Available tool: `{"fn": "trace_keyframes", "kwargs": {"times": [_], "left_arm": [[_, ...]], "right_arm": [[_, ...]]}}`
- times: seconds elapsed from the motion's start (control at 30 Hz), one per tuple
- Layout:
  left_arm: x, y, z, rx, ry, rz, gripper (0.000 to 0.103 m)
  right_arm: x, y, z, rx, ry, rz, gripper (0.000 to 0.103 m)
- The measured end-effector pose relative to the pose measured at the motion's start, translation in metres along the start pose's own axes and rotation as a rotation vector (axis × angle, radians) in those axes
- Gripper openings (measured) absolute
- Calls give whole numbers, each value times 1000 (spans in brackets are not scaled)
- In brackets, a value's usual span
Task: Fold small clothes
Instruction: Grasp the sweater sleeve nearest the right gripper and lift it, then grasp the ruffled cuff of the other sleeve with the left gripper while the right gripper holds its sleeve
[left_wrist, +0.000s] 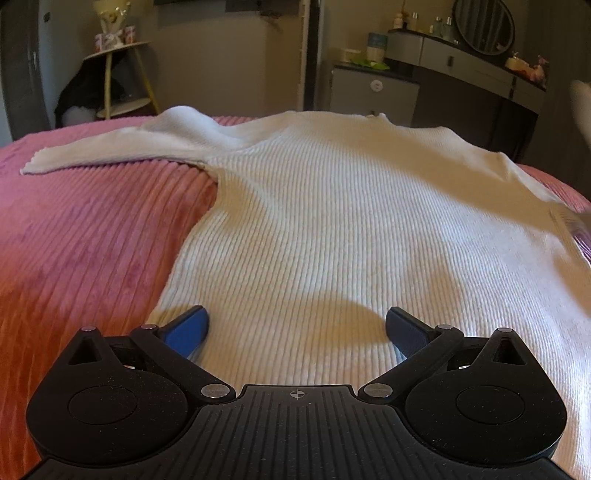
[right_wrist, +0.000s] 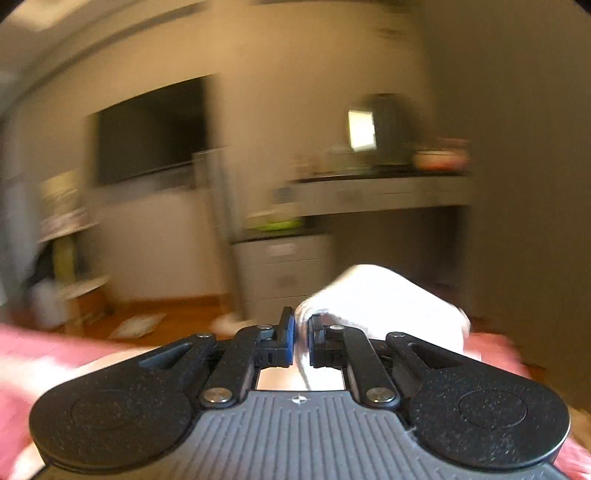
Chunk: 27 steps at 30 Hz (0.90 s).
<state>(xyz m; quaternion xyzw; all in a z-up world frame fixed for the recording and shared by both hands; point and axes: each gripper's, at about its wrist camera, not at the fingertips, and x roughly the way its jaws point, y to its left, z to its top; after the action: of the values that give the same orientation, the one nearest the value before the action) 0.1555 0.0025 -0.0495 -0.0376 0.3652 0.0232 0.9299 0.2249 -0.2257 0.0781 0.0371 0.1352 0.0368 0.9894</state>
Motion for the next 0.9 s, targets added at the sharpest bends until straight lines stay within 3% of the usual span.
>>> {"fn": "trace_keyframes", "kwargs": {"times": [0.03,0.13,0.2,0.4,0.47,0.57,0.7,0.9], "left_arm": [[-1,2,-1,4,-2,-3,103],[-2,4,-2,11,-5,-14,103],[-4,5,-3,16,-5,-20,103],[-7,9,-4,14,-1,-31,103],[-7,9,-1,17,20,-30,103],[-8,8,14,24,49,-33,103],[-17,8,40,-2,-42,-81,103],[23,-29,111,-3,-48,-181,103]], "right_arm": [[6,18,-5,-22,19,30,8],[17,57,-26,5,124,115,28],[6,63,-41,76,112,98,28],[-32,4,-103,486,199,-85,28],[-26,-21,-113,544,230,-99,28],[-21,-42,-122,651,189,-49,28],[-6,-55,-143,804,189,41,28],[11,-70,-154,854,190,53,28]]}}
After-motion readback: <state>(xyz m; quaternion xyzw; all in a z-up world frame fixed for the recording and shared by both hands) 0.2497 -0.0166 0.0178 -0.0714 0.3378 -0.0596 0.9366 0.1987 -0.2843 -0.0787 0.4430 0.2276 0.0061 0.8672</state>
